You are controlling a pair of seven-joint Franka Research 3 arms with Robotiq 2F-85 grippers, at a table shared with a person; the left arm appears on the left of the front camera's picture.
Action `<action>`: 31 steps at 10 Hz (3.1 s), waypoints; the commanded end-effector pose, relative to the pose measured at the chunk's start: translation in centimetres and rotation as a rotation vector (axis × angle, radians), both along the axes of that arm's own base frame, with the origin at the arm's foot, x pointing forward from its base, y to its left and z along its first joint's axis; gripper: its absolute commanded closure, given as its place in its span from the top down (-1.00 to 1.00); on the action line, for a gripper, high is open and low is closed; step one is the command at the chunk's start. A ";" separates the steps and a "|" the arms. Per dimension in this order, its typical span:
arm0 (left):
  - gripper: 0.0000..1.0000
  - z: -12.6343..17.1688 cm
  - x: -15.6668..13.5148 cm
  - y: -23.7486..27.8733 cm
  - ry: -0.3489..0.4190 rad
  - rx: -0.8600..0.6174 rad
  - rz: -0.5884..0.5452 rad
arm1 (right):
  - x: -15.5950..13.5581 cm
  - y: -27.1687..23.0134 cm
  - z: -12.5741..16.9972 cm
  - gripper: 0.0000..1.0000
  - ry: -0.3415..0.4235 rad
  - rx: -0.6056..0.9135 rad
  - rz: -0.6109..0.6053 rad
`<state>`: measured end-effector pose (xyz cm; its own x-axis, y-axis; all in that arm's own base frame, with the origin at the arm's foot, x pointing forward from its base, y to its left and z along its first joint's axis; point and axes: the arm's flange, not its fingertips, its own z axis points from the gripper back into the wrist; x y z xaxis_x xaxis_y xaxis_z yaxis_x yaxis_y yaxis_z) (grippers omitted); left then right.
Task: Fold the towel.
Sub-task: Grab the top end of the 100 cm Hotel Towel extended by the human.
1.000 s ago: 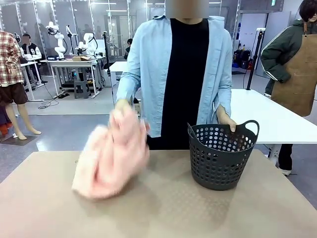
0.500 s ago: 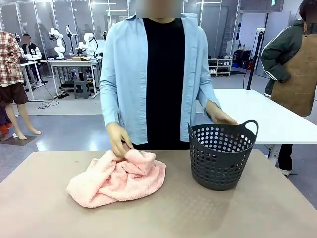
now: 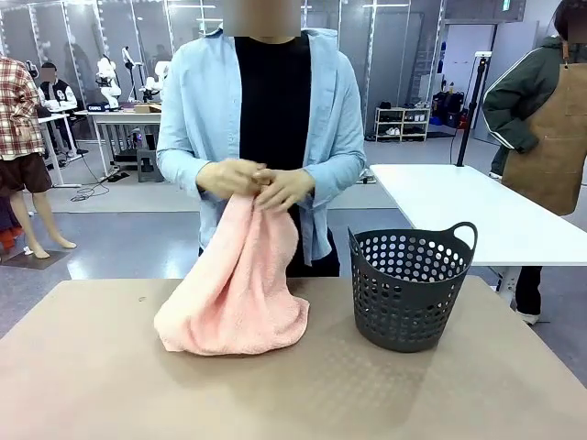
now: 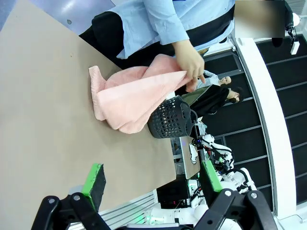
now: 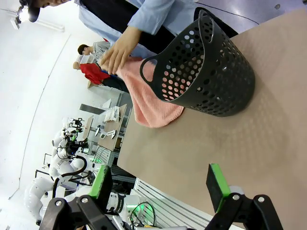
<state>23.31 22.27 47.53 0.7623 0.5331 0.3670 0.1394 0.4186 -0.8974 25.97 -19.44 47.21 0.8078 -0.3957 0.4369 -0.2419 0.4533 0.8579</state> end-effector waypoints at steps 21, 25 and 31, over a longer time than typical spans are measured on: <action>1.00 0.0 0.0 0.0 -0.007 -0.007 -0.007 | 0.2 -0.1 0.0 1.00 -0.018 0.007 -0.002; 1.00 0.0 0.0 0.0 -0.007 -0.007 -0.007 | 0.2 -0.1 0.0 1.00 -0.018 0.007 -0.002; 1.00 0.0 0.0 0.0 -0.007 -0.007 -0.007 | 0.2 -0.1 0.0 1.00 -0.018 0.007 -0.002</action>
<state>23.31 22.26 47.53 0.7623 0.5331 0.3670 0.1394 0.4186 -0.8974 25.97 -19.44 47.21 0.8078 -0.3958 0.4368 -0.2419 0.4532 0.8580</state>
